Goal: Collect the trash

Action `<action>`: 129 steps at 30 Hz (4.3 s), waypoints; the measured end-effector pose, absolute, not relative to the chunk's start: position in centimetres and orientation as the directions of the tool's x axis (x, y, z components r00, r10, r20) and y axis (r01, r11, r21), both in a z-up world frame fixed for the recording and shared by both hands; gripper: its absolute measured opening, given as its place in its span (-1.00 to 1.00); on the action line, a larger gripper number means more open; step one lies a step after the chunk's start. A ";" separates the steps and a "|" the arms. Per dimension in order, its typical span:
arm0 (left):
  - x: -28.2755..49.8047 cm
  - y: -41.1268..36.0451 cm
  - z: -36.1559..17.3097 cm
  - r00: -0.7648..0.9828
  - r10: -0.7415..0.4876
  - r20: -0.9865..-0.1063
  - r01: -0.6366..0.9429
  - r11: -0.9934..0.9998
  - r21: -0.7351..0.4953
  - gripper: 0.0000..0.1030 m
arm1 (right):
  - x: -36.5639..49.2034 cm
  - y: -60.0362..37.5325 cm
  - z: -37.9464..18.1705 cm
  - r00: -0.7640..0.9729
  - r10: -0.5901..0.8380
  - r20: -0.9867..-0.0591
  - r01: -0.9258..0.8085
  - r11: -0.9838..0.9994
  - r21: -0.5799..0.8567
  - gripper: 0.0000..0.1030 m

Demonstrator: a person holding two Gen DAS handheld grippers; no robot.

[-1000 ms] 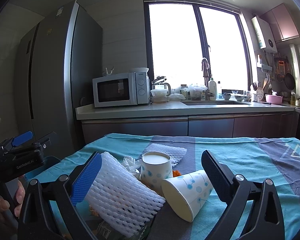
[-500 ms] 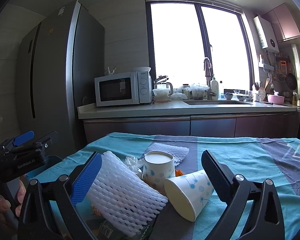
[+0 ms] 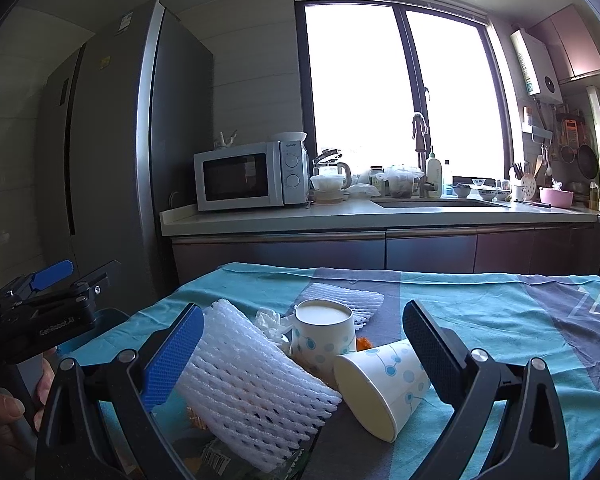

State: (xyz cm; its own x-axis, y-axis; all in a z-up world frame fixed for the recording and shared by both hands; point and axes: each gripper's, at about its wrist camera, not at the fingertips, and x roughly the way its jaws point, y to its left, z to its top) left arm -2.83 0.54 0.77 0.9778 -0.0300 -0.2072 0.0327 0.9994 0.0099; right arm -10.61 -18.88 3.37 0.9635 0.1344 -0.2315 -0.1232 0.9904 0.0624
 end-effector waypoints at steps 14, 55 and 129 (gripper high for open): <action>-2.4 0.5 0.4 0.973 -0.036 -0.228 0.040 0.999 0.013 0.89 | -10.0 -18.6 3.0 0.947 0.179 -0.267 -0.167 0.984 0.070 0.83; 3.0 -2.9 -8.9 0.540 -0.613 -0.577 0.534 0.779 -0.328 -0.67 | -6.4 -18.2 -0.6 0.789 0.395 -0.470 -0.342 0.919 0.198 -0.62; 0.2 34.9 -6.1 0.856 0.058 -0.513 -0.248 0.918 -0.310 -0.81 | 5.7 14.9 1.7 0.327 0.702 -0.633 -0.763 0.592 0.261 -0.58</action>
